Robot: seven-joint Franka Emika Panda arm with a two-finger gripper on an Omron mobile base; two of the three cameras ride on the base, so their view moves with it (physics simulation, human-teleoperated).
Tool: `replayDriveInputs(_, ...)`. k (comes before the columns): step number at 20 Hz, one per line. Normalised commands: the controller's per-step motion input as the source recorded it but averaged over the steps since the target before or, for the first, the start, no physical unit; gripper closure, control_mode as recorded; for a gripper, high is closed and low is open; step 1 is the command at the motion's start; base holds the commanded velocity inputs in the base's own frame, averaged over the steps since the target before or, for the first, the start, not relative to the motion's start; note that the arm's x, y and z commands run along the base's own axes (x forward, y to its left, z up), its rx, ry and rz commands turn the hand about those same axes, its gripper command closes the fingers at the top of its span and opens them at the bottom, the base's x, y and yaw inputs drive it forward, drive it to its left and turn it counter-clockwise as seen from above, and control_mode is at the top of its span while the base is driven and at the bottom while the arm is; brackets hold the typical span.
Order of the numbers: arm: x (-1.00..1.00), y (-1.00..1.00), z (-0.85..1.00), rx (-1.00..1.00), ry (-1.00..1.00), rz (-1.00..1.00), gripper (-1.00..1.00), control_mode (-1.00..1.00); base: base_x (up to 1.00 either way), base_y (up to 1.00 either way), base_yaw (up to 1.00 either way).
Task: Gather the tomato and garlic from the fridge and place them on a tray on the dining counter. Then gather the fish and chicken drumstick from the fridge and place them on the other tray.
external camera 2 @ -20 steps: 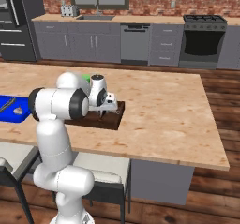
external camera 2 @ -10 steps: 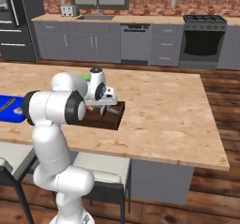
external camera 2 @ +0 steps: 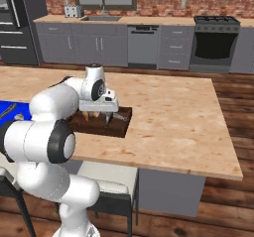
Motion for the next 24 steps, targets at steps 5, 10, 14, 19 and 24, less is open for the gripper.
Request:
replayDriveInputs(5,-0.93,0.0,0.7,0.0,0.36,-0.09,-1.0,-1.0,0.0,0.0,0.0)
replayDriveInputs(10,-0.98,0.0,0.48,0.0,0.35,-0.08,-1.0,-1.0,0.0,0.0,0.0)
replayDriveInputs(14,-0.94,0.0,0.55,0.0,0.33,-0.09,-1.0,-1.0,0.0,0.0,0.0)
replayDriveInputs(19,-1.0,0.0,0.3,0.0,0.17,-0.04,-1.0,-1.0,0.0,0.0,0.0)
replayDriveInputs(24,-1.0,0.01,0.11,-0.03,-0.1,0.01,-1.0,-1.0,0.0,0.0,0.0)
